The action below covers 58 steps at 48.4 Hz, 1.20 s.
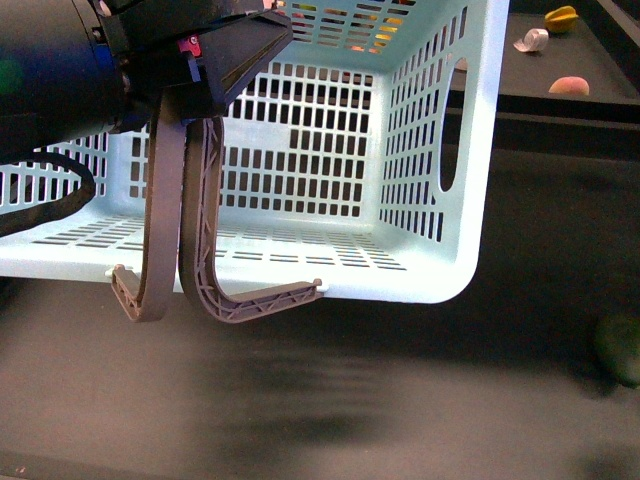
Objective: Pick mango with right arm and hold basket with left
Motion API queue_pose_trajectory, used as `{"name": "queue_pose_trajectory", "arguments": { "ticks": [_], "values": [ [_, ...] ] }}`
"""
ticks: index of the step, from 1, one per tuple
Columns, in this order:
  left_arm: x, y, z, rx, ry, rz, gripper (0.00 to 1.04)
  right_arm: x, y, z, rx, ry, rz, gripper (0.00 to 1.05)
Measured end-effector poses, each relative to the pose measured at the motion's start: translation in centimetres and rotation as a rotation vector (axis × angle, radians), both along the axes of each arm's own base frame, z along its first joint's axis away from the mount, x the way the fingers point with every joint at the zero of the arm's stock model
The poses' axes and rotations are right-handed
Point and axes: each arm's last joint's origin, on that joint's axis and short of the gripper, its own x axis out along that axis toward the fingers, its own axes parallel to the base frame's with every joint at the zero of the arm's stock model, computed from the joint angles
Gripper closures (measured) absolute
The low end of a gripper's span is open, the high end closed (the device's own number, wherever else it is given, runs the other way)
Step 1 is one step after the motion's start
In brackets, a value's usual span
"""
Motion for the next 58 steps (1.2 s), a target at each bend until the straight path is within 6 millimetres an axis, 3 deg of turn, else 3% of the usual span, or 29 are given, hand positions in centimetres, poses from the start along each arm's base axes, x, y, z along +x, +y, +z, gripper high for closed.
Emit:
{"name": "queue_pose_trajectory", "arguments": {
  "ticks": [22,40,58],
  "values": [
    [0.0,0.0,0.0,0.0,0.0,0.0,0.96,1.7,-3.1,-3.5,-0.014,0.107,0.062,0.08],
    [0.0,0.0,0.0,0.0,0.0,0.0,0.96,4.3,-5.5,-4.8,-0.018,0.127,0.051,0.08],
    [0.0,0.0,0.0,0.0,0.0,0.0,0.96,6.3,-6.6,-6.3,0.007,0.184,0.053,0.08]
  ]
}}
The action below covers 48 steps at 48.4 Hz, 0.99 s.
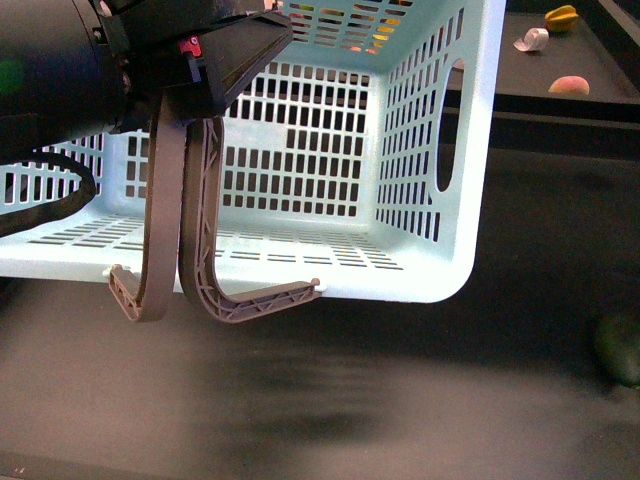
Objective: Pick mango with right arm and hold basket with left
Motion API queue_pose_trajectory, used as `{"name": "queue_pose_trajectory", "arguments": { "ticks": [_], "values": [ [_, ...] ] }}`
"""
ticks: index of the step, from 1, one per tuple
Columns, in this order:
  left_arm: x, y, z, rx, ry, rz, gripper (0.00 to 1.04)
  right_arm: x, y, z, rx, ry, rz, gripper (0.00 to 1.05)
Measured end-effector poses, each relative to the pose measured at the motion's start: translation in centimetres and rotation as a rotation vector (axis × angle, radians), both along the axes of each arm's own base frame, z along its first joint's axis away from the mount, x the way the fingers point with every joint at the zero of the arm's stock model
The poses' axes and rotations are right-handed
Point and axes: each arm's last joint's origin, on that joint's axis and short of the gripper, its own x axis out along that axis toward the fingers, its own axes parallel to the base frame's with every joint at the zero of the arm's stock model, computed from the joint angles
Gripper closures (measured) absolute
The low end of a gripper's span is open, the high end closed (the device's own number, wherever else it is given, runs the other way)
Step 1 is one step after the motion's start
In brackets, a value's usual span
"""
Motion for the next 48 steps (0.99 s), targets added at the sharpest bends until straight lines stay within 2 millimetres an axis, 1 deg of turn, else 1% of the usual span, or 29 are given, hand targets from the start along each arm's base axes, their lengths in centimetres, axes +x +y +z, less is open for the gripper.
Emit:
{"name": "queue_pose_trajectory", "arguments": {
  "ticks": [12,22,34,36,42,48],
  "values": [
    [0.0,0.0,0.0,0.0,0.0,0.0,0.96,0.4,0.0,-0.4,0.042,0.02,0.003,0.08],
    [0.0,0.0,0.0,0.0,0.0,0.0,0.96,0.1,0.2,-1.5,0.087,0.044,-0.011,0.08],
    [0.0,0.0,0.0,0.0,0.0,0.0,0.96,0.2,0.0,-1.6,0.102,0.032,-0.034,0.09],
    [0.0,0.0,0.0,0.0,0.0,0.0,0.96,0.2,0.0,-1.6,0.103,0.031,-0.035,0.11],
    [0.0,0.0,0.0,0.0,0.0,0.0,0.96,0.2,0.0,-1.7,0.107,0.022,-0.041,0.28],
    [0.0,0.0,0.0,0.0,0.0,0.0,0.96,0.3,0.0,-1.7,0.113,0.012,-0.049,0.41]
  ]
}}
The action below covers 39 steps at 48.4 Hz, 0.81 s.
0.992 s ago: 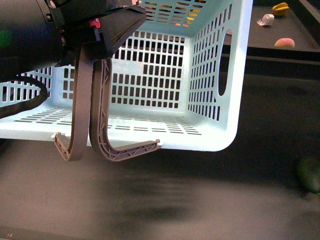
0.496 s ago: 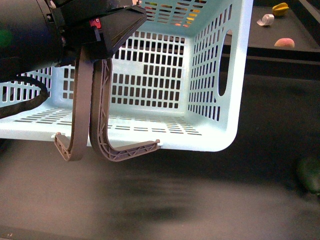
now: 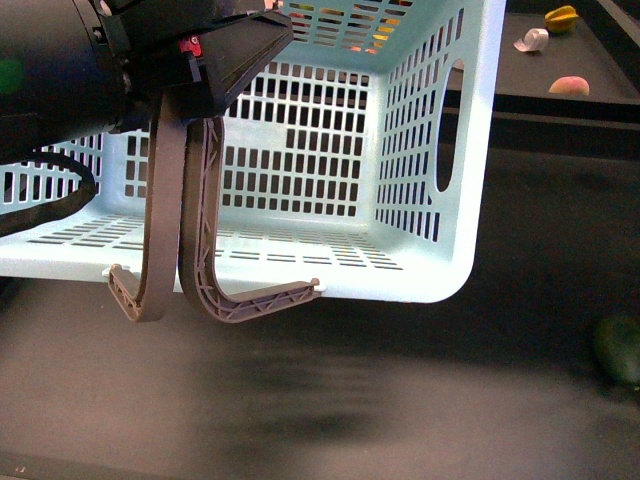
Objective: Pick mango with right arm and hold basket with left
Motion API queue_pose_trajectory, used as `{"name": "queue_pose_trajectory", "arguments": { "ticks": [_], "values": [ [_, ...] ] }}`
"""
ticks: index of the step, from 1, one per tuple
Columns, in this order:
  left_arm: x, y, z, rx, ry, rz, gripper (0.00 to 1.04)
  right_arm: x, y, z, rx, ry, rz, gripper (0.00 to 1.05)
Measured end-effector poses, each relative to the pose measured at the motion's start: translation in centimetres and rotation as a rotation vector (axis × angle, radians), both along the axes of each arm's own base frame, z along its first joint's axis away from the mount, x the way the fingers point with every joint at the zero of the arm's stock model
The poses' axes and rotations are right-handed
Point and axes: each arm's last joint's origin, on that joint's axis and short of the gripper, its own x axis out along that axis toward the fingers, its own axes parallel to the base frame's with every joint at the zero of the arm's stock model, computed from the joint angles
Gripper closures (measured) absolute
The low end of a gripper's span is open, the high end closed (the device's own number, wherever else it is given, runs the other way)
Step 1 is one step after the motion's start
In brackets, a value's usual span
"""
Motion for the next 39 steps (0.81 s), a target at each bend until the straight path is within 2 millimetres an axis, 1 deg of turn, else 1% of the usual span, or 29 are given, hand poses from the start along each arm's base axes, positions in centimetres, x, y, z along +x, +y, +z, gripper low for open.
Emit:
{"name": "queue_pose_trajectory", "arguments": {
  "ticks": [3,9,19,23,29,32,39],
  "values": [
    [0.0,0.0,0.0,0.0,0.0,0.0,0.96,0.0,0.0,0.0,0.007,-0.009,-0.01,0.46],
    [0.0,0.0,0.0,0.0,0.0,0.0,0.96,-0.2,0.2,0.4,0.023,-0.033,-0.033,0.48],
    [0.0,0.0,0.0,0.0,0.0,0.0,0.96,-1.2,0.6,2.7,0.067,-0.097,-0.053,0.48],
    [0.0,0.0,0.0,0.0,0.0,-0.001,0.96,-2.0,0.6,4.6,0.08,-0.143,-0.067,0.48],
    [0.0,0.0,0.0,0.0,0.0,-0.001,0.96,-2.9,0.6,6.7,0.094,-0.195,-0.082,0.48],
    [0.0,0.0,0.0,0.0,0.0,-0.001,0.96,-3.7,0.9,8.3,0.115,-0.242,-0.096,0.48],
    [0.0,0.0,0.0,0.0,0.0,-0.001,0.96,-4.9,2.0,11.2,0.153,-0.335,-0.12,0.48]
  ]
}}
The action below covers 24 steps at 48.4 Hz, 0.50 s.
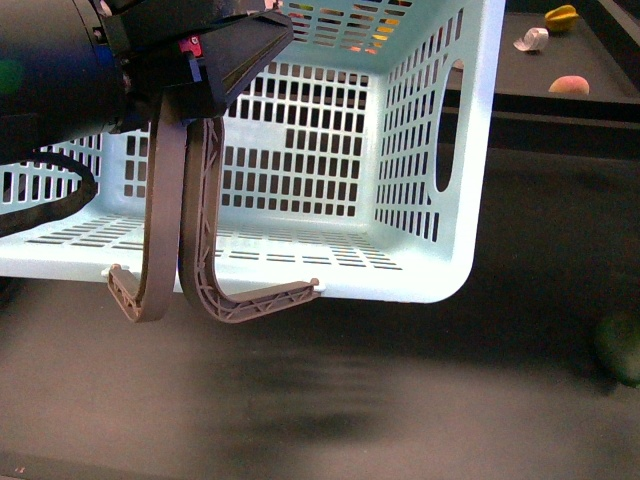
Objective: Pick mango with right arm and hold basket with left
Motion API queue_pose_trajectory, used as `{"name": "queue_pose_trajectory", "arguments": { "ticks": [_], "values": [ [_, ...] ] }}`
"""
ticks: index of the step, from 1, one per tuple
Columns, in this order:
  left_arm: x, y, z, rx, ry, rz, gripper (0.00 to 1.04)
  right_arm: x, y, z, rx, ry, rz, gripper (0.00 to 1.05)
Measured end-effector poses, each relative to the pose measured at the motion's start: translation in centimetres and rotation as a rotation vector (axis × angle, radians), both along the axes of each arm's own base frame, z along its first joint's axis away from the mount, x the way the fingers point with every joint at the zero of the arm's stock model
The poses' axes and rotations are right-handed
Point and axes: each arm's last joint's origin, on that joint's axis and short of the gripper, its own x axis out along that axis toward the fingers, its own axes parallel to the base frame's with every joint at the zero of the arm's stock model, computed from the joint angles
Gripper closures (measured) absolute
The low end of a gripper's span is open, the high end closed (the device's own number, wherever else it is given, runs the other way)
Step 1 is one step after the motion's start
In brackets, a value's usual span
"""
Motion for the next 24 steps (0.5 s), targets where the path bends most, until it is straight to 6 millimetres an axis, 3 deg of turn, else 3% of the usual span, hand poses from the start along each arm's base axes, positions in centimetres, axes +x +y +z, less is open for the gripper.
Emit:
{"name": "queue_pose_trajectory", "arguments": {
  "ticks": [11,24],
  "values": [
    [0.0,0.0,0.0,0.0,0.0,0.0,0.96,-1.3,3.2,4.7,0.062,-0.159,-0.024,0.48],
    [0.0,0.0,0.0,0.0,0.0,-0.001,0.96,-2.5,9.3,9.5,0.164,-0.29,-0.006,0.48]
  ]
}}
